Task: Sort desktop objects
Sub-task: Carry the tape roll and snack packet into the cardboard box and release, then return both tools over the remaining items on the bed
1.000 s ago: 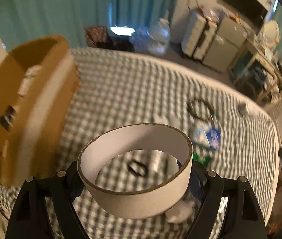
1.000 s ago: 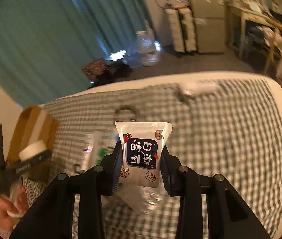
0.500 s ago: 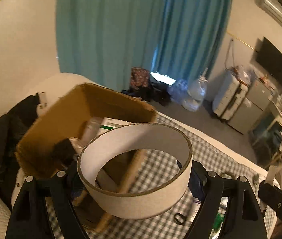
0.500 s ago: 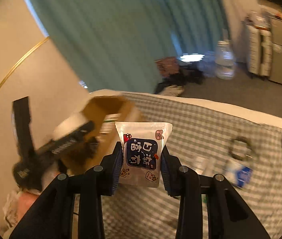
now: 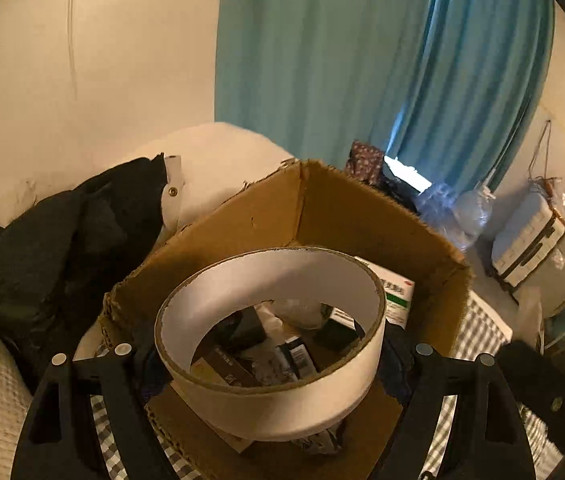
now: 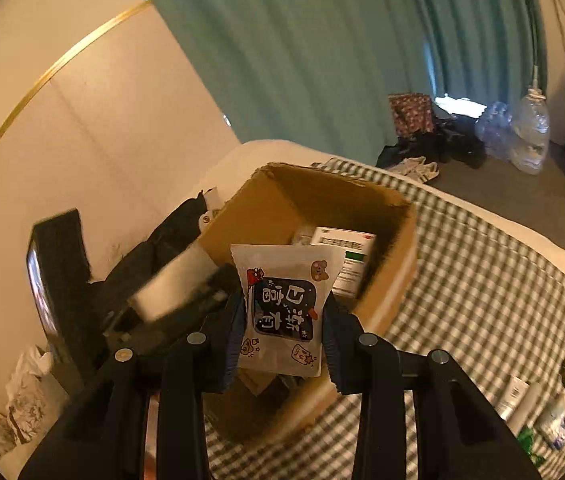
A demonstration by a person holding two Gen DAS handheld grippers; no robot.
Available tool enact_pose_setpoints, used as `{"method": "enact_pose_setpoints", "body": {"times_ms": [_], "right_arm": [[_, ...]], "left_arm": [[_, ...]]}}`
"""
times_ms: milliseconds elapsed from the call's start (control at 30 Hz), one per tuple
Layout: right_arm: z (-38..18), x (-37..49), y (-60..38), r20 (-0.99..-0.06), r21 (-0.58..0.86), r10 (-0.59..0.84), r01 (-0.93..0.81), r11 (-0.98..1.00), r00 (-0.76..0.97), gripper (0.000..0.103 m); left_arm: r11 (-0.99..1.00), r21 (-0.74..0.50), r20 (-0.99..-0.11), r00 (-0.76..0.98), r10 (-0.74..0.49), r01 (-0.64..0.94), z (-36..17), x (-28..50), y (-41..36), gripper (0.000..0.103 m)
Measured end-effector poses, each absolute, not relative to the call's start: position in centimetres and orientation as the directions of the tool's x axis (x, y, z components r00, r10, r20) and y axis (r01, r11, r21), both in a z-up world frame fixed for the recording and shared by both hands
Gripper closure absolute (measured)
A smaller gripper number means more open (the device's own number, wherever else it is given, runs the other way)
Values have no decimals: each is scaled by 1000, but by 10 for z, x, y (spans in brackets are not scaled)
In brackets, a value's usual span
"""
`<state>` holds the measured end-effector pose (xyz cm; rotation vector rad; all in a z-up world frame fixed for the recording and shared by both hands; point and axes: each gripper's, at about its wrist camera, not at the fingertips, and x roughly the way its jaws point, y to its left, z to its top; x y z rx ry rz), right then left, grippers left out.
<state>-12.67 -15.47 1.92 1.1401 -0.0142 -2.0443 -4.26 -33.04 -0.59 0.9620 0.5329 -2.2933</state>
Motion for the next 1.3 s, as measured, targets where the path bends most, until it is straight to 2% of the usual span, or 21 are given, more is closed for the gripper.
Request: {"method": "enact_pose_setpoints", "body": {"times_ms": [67, 100, 133, 167, 200, 367, 567, 667, 733, 867, 967, 1100, 1300], "right_arm": [[20, -130, -165, -728, 323, -605, 616, -718, -323, 65], [20, -132, -168, -726, 320, -603, 613, -723, -332, 52], [21, -134, -169, -713, 332, -613, 606, -723, -340, 30], [21, -136, -168, -700, 338, -618, 597, -727, -357, 22], [23, -137, -167, -683, 341, -625, 593, -730, -378, 19], [34, -140, -155, -609, 420, -689, 578, -700, -393, 19], [43, -133, -130, -600, 421, -671, 542, -727, -435, 18], [47, -114, -98, -626, 324, -587, 513, -795, -514, 18], [45, -95, -67, -626, 243, -513, 478, -844, -587, 13], [33, -65, 0, -654, 152, -381, 380, -912, -653, 12], [26, -56, 49, -682, 155, -306, 278, -948, -664, 12], [34, -44, 109, -673, 203, -252, 155, -967, -696, 12], [54, -22, 171, -692, 149, -171, 93, -984, -702, 8]], "left_arm": [[-741, -129, -746, -557, -366, 659, -11, -46, -333, 17], [-744, -134, -745, -561, -360, 655, -12, -48, -334, 14], [-742, -134, -744, -561, -363, 657, -13, -49, -334, 6], [-734, -124, -741, -555, -379, 668, -14, -50, -334, 1], [-727, -109, -737, -546, -398, 678, -15, -51, -333, 0], [-706, -54, -733, -508, -452, 706, -13, -52, -337, 0], [-696, -110, -717, -542, -438, 709, -6, -45, -335, 0], [-745, -118, -708, -582, -401, 657, 1, -45, -319, 0], [-791, -112, -698, -614, -368, 602, 7, -47, -303, 0], [-840, -123, -687, -656, -312, 529, 19, -45, -272, 0], [-872, -113, -682, -675, -281, 477, 29, -41, -244, 0], [-921, -75, -666, -707, -239, 382, 40, -34, -201, 0], [-955, -13, -681, -702, -209, 297, 43, -25, -151, 0]]}}
